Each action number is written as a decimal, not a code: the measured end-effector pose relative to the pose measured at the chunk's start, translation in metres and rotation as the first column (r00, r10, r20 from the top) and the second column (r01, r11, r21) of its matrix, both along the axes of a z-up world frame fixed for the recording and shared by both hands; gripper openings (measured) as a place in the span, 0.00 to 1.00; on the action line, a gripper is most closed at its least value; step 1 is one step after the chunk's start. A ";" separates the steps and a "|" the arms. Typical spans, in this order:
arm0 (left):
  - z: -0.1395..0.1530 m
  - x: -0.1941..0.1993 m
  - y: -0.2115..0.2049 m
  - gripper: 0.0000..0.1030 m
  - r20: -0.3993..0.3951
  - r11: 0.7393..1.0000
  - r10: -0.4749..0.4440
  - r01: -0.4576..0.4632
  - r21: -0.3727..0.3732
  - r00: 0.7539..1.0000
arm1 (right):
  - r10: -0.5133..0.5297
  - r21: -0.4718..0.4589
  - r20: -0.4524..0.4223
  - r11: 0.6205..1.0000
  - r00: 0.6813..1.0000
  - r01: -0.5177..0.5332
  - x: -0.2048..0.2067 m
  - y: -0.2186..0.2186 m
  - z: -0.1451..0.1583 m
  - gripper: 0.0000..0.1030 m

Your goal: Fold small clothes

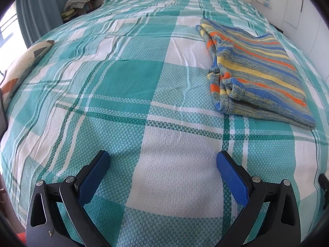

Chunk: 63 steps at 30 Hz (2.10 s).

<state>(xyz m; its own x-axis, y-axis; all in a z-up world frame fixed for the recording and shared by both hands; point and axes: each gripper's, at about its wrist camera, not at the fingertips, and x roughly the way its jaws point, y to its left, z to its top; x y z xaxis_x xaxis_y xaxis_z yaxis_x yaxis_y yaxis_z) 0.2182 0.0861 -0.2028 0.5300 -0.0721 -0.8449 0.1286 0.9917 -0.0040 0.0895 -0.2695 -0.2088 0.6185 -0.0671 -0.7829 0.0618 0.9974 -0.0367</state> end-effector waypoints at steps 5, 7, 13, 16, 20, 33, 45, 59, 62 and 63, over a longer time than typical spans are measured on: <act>0.056 0.004 0.022 0.97 0.100 0.956 -0.024 0.052 -0.288 0.995 | 0.000 0.029 -0.089 1.000 0.996 0.003 0.007 -0.004 0.016 0.99; 0.068 0.029 0.015 0.98 0.084 0.932 -0.075 0.099 -0.348 0.994 | -0.008 0.105 -0.049 0.994 0.999 0.013 0.011 -0.011 0.030 0.99; 0.045 0.128 -0.026 0.98 -0.012 0.938 -0.139 0.128 -0.321 0.990 | 0.013 0.364 0.032 0.931 0.999 -0.024 0.100 -0.020 0.058 0.99; 0.023 0.162 -0.037 0.97 -0.086 0.951 -0.128 0.098 -0.293 0.988 | 0.027 0.443 0.031 0.896 0.999 -0.038 0.162 -0.019 0.051 0.99; 0.015 0.171 -0.055 0.96 -0.108 0.956 -0.161 0.128 -0.263 0.981 | 0.040 0.572 -0.042 0.820 0.998 -0.009 0.226 -0.008 0.017 0.85; 0.115 0.119 -0.098 0.14 0.099 0.931 -0.291 0.305 -0.202 0.952 | 0.180 0.150 0.126 0.969 0.976 -0.198 0.211 0.085 0.095 0.23; 0.065 0.075 -0.100 0.75 0.023 0.981 -0.191 0.191 -0.030 0.981 | -0.006 0.135 0.019 0.991 1.000 0.003 0.176 -0.037 0.096 0.84; 0.157 -0.097 -0.098 0.99 0.240 0.973 -0.192 0.153 0.172 0.952 | 0.033 0.007 -0.014 0.999 0.999 -0.033 -0.015 -0.014 0.124 0.94; 0.174 -0.111 -0.099 0.99 0.279 0.972 -0.167 0.111 0.206 0.946 | 0.053 -0.006 0.005 0.999 0.999 -0.053 -0.026 -0.003 0.151 0.97; 0.178 -0.116 -0.099 0.99 0.289 0.973 -0.162 0.103 0.209 0.944 | 0.055 -0.009 0.009 0.998 0.998 -0.055 -0.030 -0.001 0.159 0.97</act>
<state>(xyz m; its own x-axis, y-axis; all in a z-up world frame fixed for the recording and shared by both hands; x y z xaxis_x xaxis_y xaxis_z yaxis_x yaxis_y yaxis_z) 0.1020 -0.0130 -0.0249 0.7585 -0.0143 -0.6516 0.2244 0.9444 0.2405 0.0599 -0.2700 -0.0498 0.6285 -0.0399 -0.7768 0.0071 0.9989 -0.0455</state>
